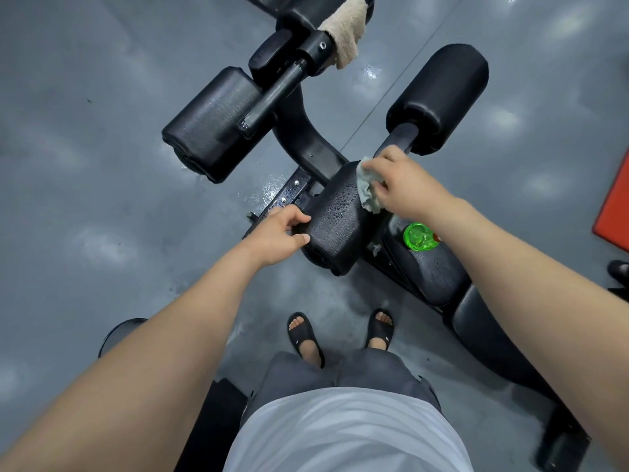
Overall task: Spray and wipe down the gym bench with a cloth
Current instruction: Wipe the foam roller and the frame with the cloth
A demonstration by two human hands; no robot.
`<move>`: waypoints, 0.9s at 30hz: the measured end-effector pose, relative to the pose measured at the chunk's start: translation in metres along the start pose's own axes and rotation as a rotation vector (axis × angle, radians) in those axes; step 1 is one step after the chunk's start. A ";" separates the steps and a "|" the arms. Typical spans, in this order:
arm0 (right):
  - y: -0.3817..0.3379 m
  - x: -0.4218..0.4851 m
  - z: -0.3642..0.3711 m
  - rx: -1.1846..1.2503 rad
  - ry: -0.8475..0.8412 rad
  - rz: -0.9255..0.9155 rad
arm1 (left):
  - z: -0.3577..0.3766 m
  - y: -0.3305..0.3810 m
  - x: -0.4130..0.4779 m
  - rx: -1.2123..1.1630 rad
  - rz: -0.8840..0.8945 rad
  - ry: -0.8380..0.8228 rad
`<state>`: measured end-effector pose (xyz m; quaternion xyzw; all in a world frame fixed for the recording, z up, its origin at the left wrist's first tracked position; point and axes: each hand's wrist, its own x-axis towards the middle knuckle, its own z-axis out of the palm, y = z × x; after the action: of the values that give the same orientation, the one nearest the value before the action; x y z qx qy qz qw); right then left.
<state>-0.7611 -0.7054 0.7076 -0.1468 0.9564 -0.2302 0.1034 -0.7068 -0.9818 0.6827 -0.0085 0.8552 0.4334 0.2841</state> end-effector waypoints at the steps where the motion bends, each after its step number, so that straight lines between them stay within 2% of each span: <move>1: -0.001 0.001 0.003 0.006 0.045 0.035 | -0.001 -0.001 -0.001 0.009 0.003 -0.002; 6: -0.014 -0.004 0.025 0.041 0.092 0.112 | -0.001 -0.001 -0.002 0.017 0.015 0.000; 13: -0.038 -0.021 0.049 0.055 0.149 0.072 | 0.004 -0.009 -0.003 -0.007 0.045 0.033; 21: -0.044 -0.041 0.053 0.083 0.023 -0.028 | 0.019 -0.019 -0.009 -0.108 0.118 0.095; 24: -0.034 -0.033 0.043 0.061 0.082 -0.011 | 0.023 -0.017 -0.013 -0.156 0.081 0.094; 27: -0.027 -0.019 0.039 0.064 0.190 0.105 | 0.024 -0.018 -0.015 -0.173 0.067 0.106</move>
<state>-0.7265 -0.7382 0.6890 -0.0709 0.9605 -0.2677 0.0288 -0.6779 -0.9785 0.6656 -0.0275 0.8282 0.5138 0.2222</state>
